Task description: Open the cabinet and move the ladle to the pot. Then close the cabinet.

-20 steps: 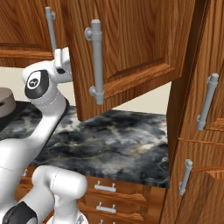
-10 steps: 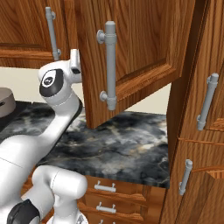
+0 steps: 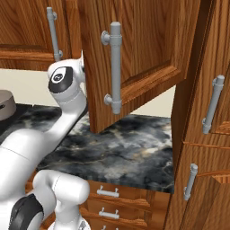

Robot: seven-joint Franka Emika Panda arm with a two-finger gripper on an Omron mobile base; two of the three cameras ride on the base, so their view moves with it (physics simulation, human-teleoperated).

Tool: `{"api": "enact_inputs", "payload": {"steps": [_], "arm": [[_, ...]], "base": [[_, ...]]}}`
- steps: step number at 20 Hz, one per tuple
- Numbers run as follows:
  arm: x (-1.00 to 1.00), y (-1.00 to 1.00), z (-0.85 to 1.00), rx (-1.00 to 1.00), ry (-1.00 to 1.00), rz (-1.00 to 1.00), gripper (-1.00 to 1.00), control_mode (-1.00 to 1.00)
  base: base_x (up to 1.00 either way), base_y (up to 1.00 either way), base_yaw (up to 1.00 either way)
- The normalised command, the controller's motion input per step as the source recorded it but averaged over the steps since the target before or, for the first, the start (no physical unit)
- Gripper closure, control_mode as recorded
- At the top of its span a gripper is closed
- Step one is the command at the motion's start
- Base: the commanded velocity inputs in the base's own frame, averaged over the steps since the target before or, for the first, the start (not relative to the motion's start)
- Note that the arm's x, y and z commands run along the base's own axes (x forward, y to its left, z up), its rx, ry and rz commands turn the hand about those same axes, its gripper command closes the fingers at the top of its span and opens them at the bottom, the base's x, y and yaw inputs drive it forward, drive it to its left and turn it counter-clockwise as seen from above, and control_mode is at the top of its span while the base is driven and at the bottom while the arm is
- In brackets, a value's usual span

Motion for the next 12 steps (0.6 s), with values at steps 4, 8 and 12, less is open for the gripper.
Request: {"api": "enact_inputs", "payload": {"steps": [4,8,12], "arm": [[0.00,0.06,0.01,0.10,0.00,0.00,-1.00,-1.00],[0.00,0.61,0.09,0.07,-0.05,0.02,-1.00,-1.00],[0.00,0.87,0.01,0.03,-0.04,0.09,-1.00,-1.00]], "base": [[0.00,0.00,0.00],[0.00,0.00,0.00],[0.00,0.00,0.00]]}}
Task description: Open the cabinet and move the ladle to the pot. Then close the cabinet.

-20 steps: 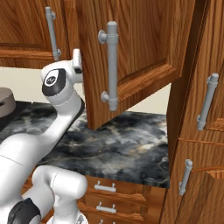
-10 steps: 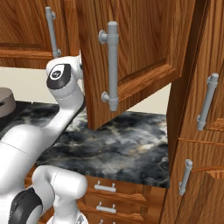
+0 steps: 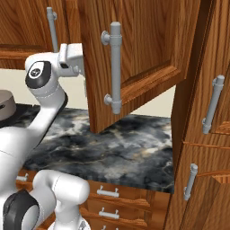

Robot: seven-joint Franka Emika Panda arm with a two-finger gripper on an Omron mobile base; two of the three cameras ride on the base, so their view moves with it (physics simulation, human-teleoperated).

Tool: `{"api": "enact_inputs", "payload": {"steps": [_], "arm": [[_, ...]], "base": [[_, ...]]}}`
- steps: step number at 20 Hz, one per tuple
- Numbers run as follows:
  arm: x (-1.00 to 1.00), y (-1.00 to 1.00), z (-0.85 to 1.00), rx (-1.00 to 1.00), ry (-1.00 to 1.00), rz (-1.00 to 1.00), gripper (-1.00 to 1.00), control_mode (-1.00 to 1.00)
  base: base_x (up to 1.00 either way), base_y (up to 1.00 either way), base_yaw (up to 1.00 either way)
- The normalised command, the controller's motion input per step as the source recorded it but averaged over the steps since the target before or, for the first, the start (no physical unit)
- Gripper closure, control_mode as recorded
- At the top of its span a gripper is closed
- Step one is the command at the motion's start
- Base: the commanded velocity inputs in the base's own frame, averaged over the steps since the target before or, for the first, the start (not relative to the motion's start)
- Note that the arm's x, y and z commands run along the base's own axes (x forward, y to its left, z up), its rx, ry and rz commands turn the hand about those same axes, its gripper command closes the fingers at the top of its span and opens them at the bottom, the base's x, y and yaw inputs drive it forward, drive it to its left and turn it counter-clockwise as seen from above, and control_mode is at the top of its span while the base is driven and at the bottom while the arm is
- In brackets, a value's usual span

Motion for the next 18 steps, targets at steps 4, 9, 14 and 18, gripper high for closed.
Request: {"api": "enact_inputs", "payload": {"steps": [4,9,14,18], "arm": [[-0.08,0.80,0.05,0.02,-0.06,0.09,-1.00,-1.00],[-0.34,0.84,0.06,0.01,-0.10,0.12,-1.00,-1.00],[-0.38,0.70,0.06,0.05,-0.14,0.18,-1.00,-1.00],[-0.27,0.56,0.00,0.11,-0.17,0.16,-1.00,-1.00]], "base": [[0.00,0.00,0.00],[0.00,0.00,0.00],[0.00,0.00,0.00],[0.00,0.00,0.00]]}}
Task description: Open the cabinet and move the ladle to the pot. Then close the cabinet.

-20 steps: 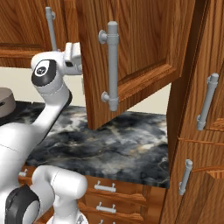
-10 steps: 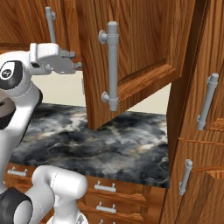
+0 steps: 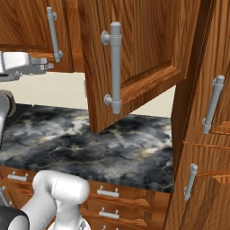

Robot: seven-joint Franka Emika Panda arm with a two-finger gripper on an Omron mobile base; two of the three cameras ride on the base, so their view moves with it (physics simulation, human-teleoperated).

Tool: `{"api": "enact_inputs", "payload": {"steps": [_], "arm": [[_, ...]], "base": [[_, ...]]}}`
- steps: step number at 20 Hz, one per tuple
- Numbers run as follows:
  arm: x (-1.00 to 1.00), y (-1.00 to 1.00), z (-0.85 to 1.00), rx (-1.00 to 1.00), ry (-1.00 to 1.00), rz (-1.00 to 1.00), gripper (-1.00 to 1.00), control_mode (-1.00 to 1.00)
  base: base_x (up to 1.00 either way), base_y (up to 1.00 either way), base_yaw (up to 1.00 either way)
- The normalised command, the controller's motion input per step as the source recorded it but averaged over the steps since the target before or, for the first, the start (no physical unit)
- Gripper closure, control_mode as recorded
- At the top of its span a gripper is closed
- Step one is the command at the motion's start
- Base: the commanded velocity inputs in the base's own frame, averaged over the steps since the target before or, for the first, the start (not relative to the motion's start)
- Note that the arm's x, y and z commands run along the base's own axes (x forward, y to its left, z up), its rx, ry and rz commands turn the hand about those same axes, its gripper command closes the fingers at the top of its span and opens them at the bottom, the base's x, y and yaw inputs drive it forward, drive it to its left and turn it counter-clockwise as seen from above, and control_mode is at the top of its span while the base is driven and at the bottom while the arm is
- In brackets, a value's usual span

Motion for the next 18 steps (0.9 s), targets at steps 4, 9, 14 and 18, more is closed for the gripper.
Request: {"api": "enact_inputs", "payload": {"steps": [4,9,14,18], "arm": [[-0.09,0.50,0.05,0.15,-0.12,0.15,-1.00,-1.00],[-0.03,0.34,0.31,0.17,-0.03,0.16,-1.00,-1.00],[0.00,0.11,0.40,0.11,0.00,0.25,-1.00,-1.00],[0.00,0.08,0.00,0.07,0.00,0.29,-1.00,-1.00]], "base": [[0.00,0.00,0.00],[0.00,0.00,0.00],[0.00,0.00,0.00],[0.00,0.00,0.00]]}}
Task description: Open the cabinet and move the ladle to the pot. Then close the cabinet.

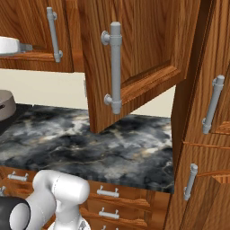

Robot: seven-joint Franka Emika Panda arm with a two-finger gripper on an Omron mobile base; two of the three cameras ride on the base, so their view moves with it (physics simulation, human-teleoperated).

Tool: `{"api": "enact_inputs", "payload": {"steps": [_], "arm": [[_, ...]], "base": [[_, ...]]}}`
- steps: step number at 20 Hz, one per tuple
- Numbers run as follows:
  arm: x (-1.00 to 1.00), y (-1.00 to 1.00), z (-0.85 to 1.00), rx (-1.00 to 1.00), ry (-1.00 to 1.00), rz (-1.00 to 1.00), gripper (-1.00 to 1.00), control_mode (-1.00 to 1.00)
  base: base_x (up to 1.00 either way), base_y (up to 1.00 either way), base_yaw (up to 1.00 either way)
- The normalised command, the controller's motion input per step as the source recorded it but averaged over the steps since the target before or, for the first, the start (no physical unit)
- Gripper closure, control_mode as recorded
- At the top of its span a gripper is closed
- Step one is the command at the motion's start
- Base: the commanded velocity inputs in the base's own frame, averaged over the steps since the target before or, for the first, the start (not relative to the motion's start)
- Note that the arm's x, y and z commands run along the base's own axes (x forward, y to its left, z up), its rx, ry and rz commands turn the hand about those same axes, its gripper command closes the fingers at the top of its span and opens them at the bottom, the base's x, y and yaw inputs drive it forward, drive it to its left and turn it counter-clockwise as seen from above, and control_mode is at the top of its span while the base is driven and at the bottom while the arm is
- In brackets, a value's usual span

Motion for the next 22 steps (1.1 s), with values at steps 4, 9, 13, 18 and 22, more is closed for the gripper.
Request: {"api": "enact_inputs", "payload": {"steps": [4,9,13,18,22], "arm": [[0.00,0.10,-0.04,0.09,0.01,0.32,-1.00,-1.00],[0.00,0.09,0.00,0.07,0.03,0.34,-1.00,-1.00],[0.09,0.10,-0.06,0.03,0.00,0.27,-1.00,-1.00],[0.52,0.00,-0.12,0.07,0.01,0.20,-1.00,-1.00],[0.64,0.00,-0.29,0.08,0.08,0.19,-1.00,-1.00]], "base": [[0.00,0.00,0.00],[0.00,0.00,0.00],[0.00,0.00,0.00],[0.00,0.00,0.00],[0.00,0.00,0.00]]}}
